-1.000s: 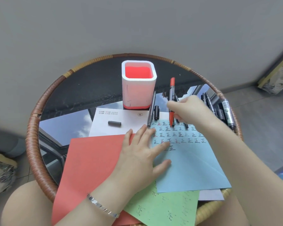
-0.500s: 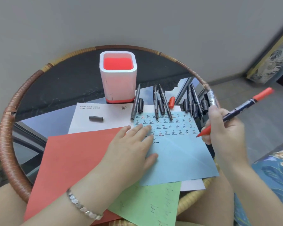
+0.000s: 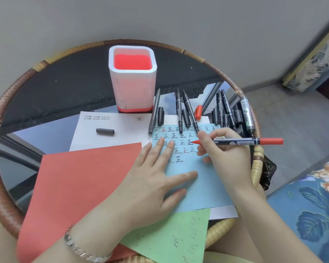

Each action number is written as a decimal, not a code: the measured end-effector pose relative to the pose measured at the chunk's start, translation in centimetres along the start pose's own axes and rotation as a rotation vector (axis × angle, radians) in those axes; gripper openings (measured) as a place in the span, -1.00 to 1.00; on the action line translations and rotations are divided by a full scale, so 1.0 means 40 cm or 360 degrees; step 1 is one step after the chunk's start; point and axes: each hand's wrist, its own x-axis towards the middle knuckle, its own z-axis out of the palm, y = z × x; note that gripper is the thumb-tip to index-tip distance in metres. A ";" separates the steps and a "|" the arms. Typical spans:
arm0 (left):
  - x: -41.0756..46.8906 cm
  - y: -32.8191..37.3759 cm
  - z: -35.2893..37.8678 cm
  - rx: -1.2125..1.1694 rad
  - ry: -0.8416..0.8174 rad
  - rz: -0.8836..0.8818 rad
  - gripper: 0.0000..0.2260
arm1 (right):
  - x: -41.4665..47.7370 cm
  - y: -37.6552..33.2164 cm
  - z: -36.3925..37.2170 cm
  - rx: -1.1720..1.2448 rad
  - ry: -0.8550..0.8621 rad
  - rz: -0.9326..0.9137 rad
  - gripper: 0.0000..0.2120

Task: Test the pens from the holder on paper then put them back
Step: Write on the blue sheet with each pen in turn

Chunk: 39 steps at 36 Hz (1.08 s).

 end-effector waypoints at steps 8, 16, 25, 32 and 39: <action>0.000 0.000 -0.002 -0.0070 0.0011 -0.0008 -0.66 | 0.002 0.031 0.020 -0.0113 0.0196 -0.0041 -0.66; 0.003 0.001 -0.003 -0.0107 0.0007 -0.0013 -0.66 | -0.010 0.041 0.029 -0.0259 0.0220 -0.0186 -0.66; 0.003 0.001 -0.002 -0.0117 0.0008 -0.0017 -0.66 | -0.006 0.049 0.030 -0.0310 0.0193 -0.0199 -0.65; 0.005 0.000 -0.003 -0.0110 -0.0004 -0.0022 -0.66 | -0.003 0.048 0.031 -0.0314 0.0149 -0.0210 -0.64; 0.006 0.001 -0.004 -0.0110 0.0003 -0.0025 -0.66 | -0.002 0.053 0.034 -0.0354 0.0155 -0.0224 -0.66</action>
